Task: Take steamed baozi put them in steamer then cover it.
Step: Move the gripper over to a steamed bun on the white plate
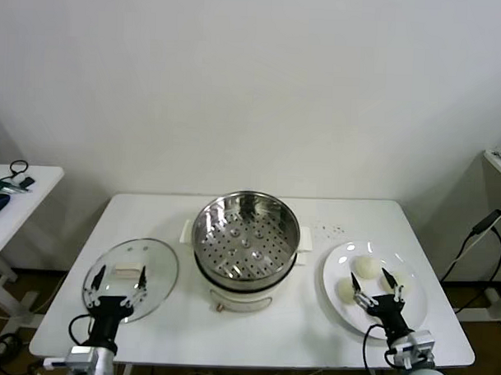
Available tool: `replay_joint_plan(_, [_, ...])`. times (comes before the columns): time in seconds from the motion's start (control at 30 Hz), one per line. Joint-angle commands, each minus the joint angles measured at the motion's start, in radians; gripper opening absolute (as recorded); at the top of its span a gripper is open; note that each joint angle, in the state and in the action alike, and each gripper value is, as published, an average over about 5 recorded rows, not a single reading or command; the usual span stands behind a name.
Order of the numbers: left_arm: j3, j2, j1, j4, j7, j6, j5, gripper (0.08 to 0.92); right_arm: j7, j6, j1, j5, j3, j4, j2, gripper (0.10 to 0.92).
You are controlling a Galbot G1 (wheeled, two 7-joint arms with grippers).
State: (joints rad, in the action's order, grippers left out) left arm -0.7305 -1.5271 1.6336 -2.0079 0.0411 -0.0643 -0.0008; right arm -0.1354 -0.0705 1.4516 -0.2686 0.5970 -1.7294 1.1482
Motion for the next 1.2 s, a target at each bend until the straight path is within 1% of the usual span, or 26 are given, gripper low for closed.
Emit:
replay_joint_plan(0.03, [0.012, 0.004, 0.006, -0.009, -0.012, 0.002, 0.009, 0.823, -0.111, 0.071, -0.068, 0.102, 0.013, 0.014, -0.092, 0.823])
replay_joint_plan(0.13, [0.021, 0.008, 0.011, -0.014, -0.021, 0.006, 0.010, 0.823, -0.198, 0.147, -0.108, 0.136, 0.011, 0.024, -0.175, 0.823])
replay_joint_plan(0.3, [0.023, 0.015, 0.021, -0.023, -0.029, 0.005, 0.006, 0.823, -0.405, 0.268, -0.215, 0.202, -0.041, 0.069, -0.359, 0.823])
replay_joint_plan(0.47, [0.023, 0.020, 0.036, -0.049, -0.032, 0.018, -0.019, 0.823, -0.625, 0.275, -0.376, 0.307, -0.153, 0.159, -0.509, 0.823])
replay_joint_plan(0.57, [0.023, 0.025, 0.044, -0.056, -0.032, 0.018, -0.025, 0.823, -0.749, 0.262, -0.526, 0.361, -0.280, 0.218, -0.591, 0.823])
replay_joint_plan(0.67, [0.021, 0.027, 0.047, -0.054, -0.031, 0.016, -0.025, 0.823, -0.836, 0.231, -0.694, 0.414, -0.443, 0.271, -0.651, 0.823])
replay_joint_plan(0.8, [0.019, 0.027, 0.052, -0.058, -0.035, 0.019, -0.044, 0.823, -0.914, 0.187, -0.940, 0.458, -0.691, 0.344, -0.680, 0.823])
replay_joint_plan(0.97, [0.021, 0.037, 0.053, -0.053, -0.042, 0.009, -0.069, 0.823, -0.956, 0.170, -1.170, 0.476, -0.945, 0.429, -0.647, 0.823])
replay_joint_plan(1.2, [0.022, 0.049, 0.063, -0.055, -0.040, -0.006, -0.079, 0.823, -0.969, 0.162, -1.457, 0.425, -1.306, 0.534, -0.579, 0.823])
